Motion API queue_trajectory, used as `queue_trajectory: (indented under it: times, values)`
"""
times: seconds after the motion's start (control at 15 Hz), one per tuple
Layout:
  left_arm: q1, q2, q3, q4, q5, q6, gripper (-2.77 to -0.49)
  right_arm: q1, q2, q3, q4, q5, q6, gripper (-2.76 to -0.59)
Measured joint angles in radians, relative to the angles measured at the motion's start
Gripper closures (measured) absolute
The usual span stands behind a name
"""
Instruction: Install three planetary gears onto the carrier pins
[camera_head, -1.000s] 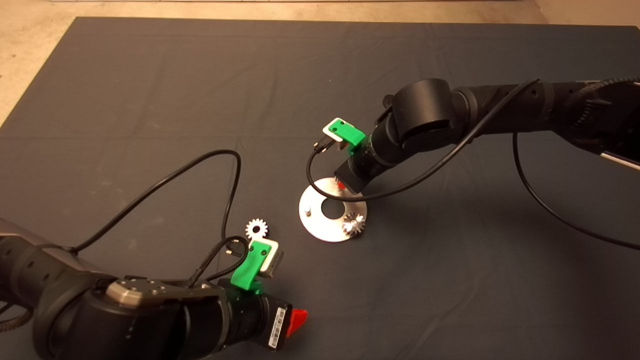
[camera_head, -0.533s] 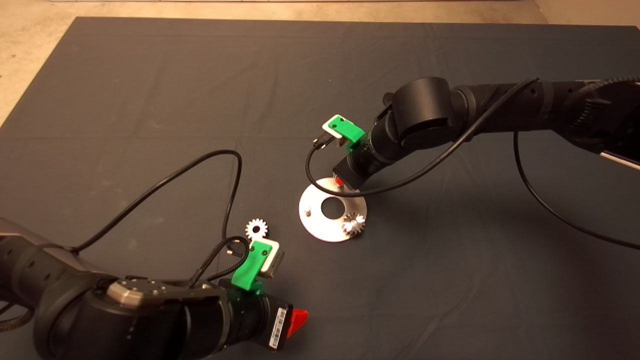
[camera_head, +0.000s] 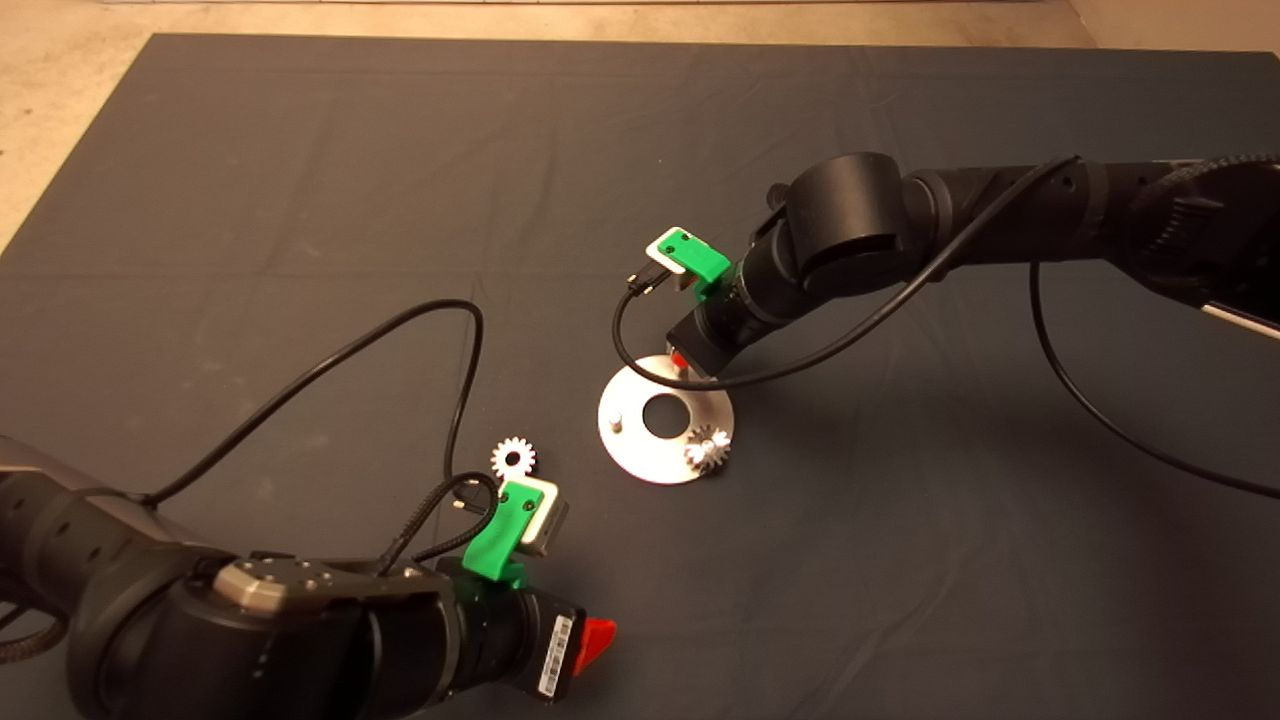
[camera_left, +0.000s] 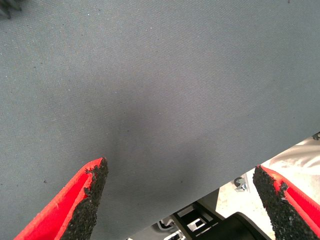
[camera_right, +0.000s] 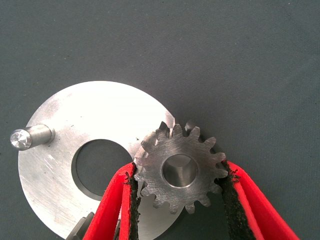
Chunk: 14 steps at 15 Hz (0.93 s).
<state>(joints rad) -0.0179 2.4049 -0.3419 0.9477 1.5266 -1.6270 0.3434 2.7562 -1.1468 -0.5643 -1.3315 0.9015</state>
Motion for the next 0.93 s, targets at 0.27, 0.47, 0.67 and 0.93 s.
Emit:
queue_trajectory:
  times: [0.27,0.47,0.67,0.93]
  values:
    - [0.000,0.000,0.000,0.000,0.000,-0.001,-2.07,0.000,0.002,0.000,0.000,0.001,0.000,-0.91]
    - [0.000,0.000,0.000,0.000,0.000,-0.001,-2.07,0.000,0.002,0.000,0.000,0.000,0.000,-0.91]
    - [0.000,0.000,0.000,0.000,0.000,-0.001,-2.07,-0.003,0.004,0.000,0.000,0.001,0.000,-0.90]
    - [-0.002,0.000,0.000,0.000,0.001,-0.001,-2.07,-0.025,0.006,0.001,-0.003,0.001,-0.001,-0.90]
